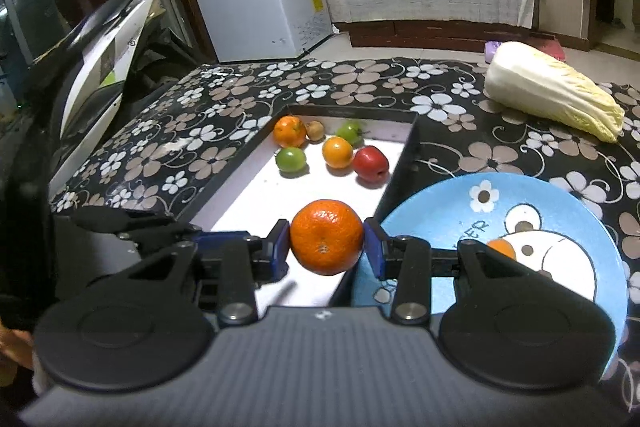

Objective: Organize fruits

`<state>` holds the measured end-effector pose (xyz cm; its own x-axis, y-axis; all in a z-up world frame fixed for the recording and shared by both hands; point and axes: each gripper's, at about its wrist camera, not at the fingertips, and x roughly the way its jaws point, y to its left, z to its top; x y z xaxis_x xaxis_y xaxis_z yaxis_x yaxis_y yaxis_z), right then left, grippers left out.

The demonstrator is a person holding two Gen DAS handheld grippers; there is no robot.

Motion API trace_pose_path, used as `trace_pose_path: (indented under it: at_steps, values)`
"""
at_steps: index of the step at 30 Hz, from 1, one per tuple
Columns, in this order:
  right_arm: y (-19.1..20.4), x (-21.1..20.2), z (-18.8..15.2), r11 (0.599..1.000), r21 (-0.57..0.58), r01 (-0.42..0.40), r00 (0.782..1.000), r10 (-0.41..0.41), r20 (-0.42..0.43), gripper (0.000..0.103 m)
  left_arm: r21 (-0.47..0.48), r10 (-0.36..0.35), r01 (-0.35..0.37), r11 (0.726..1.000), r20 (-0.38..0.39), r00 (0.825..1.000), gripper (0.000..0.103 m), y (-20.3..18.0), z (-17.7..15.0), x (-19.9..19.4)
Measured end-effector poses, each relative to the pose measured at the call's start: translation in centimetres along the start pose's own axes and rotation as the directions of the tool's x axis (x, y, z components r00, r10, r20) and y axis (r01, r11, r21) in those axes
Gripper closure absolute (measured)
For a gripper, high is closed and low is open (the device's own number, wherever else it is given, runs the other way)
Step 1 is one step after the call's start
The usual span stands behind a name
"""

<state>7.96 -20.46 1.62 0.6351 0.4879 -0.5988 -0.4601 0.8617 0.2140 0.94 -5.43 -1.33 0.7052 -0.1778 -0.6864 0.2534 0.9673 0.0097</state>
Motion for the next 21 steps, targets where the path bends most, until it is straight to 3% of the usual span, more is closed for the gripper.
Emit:
trace_pose_path:
  at_steps: [9,12,13,15,21]
  values:
    - [-1.5,-0.2,0.5,1.0,0.022,0.004,1.0,-0.004,0.017,0.06,-0.034,-0.012,0.011,0.999,-0.018,1.0,0.039,-0.5,3.2,3.3]
    - [-2.2,-0.3,0.6,0.999,0.038,0.006,1.0,-0.007,0.024,0.06,-0.033,-0.01,0.008,0.999,-0.052,0.999,0.054,-1.0,4.0,4.9]
    - [-2.4,-0.3,0.6,0.999,0.043,0.008,1.0,-0.009,0.026,0.06,-0.041,-0.013,0.01,0.999,-0.069,0.998,0.067,-1.1,4.2,5.5]
    - [-3.0,-0.4,0.6,0.998,0.058,0.017,0.999,-0.019,0.033,0.06,-0.071,-0.045,0.038,0.997,-0.101,0.994,0.081,-1.0,4.5,6.4]
    - [-3.6,-0.8,0.7,0.997,0.068,0.023,0.999,-0.026,0.044,0.06,-0.112,-0.031,0.019,0.994,-0.108,0.994,0.08,-0.3,5.5,7.2]
